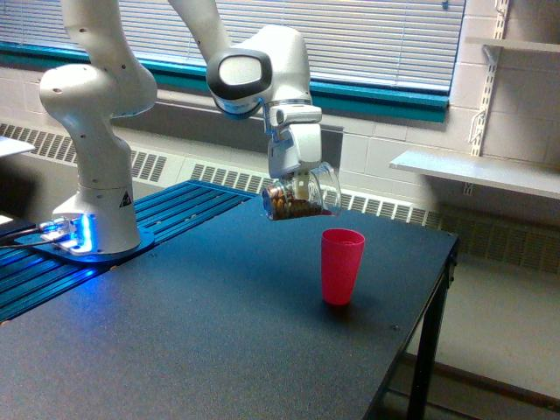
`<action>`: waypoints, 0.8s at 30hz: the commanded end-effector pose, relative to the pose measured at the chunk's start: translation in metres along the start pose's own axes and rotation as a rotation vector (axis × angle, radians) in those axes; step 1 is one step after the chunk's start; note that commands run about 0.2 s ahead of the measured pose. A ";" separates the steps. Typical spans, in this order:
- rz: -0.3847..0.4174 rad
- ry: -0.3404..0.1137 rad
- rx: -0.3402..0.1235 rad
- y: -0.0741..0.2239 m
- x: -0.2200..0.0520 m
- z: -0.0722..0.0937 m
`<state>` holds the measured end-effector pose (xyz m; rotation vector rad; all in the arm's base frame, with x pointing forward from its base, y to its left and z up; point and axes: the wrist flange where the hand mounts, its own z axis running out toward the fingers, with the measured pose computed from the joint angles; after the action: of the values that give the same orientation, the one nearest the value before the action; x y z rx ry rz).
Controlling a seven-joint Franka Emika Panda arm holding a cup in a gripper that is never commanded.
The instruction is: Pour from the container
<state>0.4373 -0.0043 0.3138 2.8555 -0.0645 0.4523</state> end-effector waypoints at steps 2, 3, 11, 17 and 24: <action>0.030 0.000 -0.028 -0.002 0.005 -0.002; 0.026 -0.004 -0.030 -0.003 0.005 -0.001; -0.001 -0.019 -0.059 -0.006 0.004 -0.001; -0.026 -0.027 -0.075 -0.008 0.004 0.000; -0.039 -0.034 -0.087 -0.012 0.006 -0.001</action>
<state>0.4398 0.0014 0.3098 2.7865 -0.0405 0.3759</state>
